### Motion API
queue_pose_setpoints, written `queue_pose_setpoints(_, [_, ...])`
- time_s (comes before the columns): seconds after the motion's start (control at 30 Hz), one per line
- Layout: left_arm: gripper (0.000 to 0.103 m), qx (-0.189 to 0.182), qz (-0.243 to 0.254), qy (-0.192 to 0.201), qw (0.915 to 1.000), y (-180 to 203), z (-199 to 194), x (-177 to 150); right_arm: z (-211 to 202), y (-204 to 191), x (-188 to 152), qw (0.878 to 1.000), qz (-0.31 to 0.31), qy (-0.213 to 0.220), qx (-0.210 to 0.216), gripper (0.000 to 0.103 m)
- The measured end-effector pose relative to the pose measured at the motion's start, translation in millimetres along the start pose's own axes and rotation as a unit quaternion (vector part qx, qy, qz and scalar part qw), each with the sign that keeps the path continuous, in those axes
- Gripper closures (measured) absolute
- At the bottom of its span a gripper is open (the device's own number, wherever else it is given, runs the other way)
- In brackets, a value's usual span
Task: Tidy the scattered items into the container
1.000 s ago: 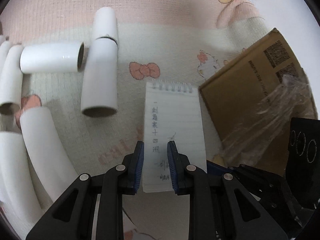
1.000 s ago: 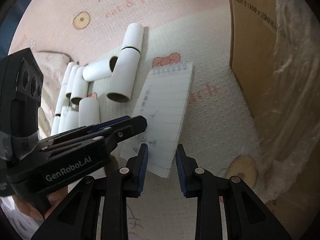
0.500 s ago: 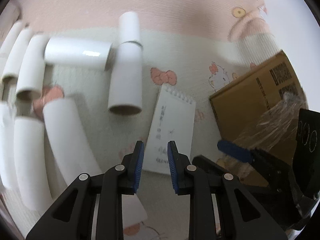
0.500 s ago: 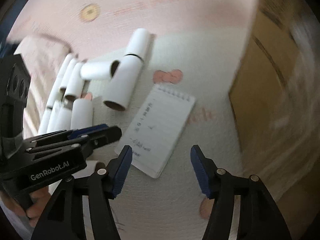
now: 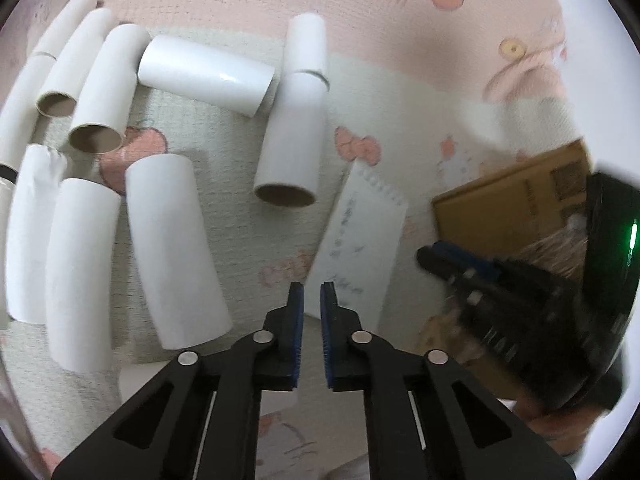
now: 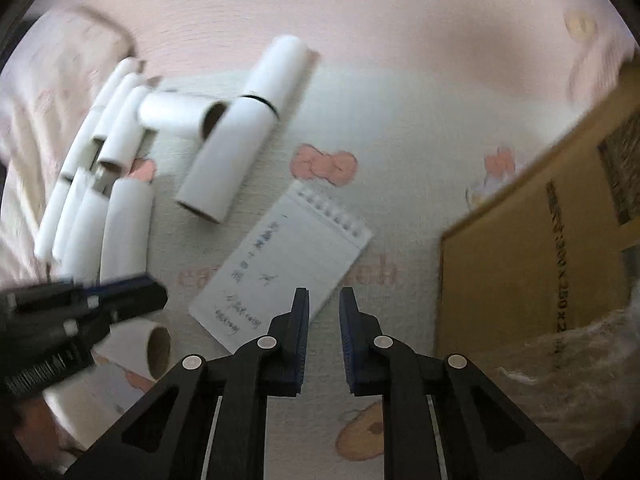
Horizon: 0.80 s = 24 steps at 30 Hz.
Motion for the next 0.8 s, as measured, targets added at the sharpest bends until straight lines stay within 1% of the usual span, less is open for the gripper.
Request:
queue_pose_setpoints(0.07, [0.098, 0.008, 0.01, -0.019, 0.9997, 4, 7, -4, 7, 5, 7, 1.0, 0.017, -0.019, -0.003, 0.091])
queue_pose_setpoints(0.17, [0.098, 0.033, 0.025, -0.07, 0.9967, 9, 22, -12, 12, 6, 21, 0.999, 0.019, -0.018, -0.02, 0.091])
queue_pose_setpoints(0.2, [0.099, 0.035, 0.026, -0.088, 0.9952, 11, 27, -15, 14, 6, 27, 0.999, 0.022, -0.019, -0.021, 0.09])
queue_pose_setpoints(0.23, [0.099, 0.034, 0.028, -0.095, 0.9945, 13, 29, -15, 15, 6, 32, 0.999, 0.025, -0.02, -0.02, 0.09])
queue_pose_setpoints(0.33, [0.098, 0.036, 0.039, -0.105, 0.9931, 18, 35, -12, 20, 4, 46, 0.999, 0.035, -0.025, -0.007, 0.09])
queue_pose_setpoints(0.5, [0.098, 0.036, 0.042, -0.117, 0.9916, 20, 43, -10, 30, 13, 63, 0.998, 0.065, -0.017, -0.014, 0.09])
queue_pose_setpoints(0.57, [0.098, 0.033, 0.04, -0.117, 0.9917, 18, 45, -10, 37, 16, 66, 0.997, 0.072, -0.012, -0.009, 0.09])
queue_pose_setpoints(0.63, [0.098, 0.025, 0.034, -0.114, 0.9926, 15, 46, -9, 46, 14, 63, 0.998, 0.065, -0.016, -0.016, 0.09])
queue_pose_setpoints(0.73, [0.098, 0.016, 0.024, -0.108, 0.9937, 12, 46, -8, 50, 14, 62, 0.999, 0.044, 0.0, -0.027, 0.09])
queue_pose_setpoints(0.8, [0.098, 0.009, 0.008, -0.106, 0.9943, 8, 46, -7, 51, 15, 61, 0.999, 0.032, 0.002, -0.038, 0.09])
Point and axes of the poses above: each gripper's, at about its wrist camera, not at the fingertips, and z roughly the way its jaws point, y to its right, x to its top, the point moved 7 cm from there along z, roughly the way its jaws point, and after that the axes turned 13 degrees about z, right-handed, at the moved point
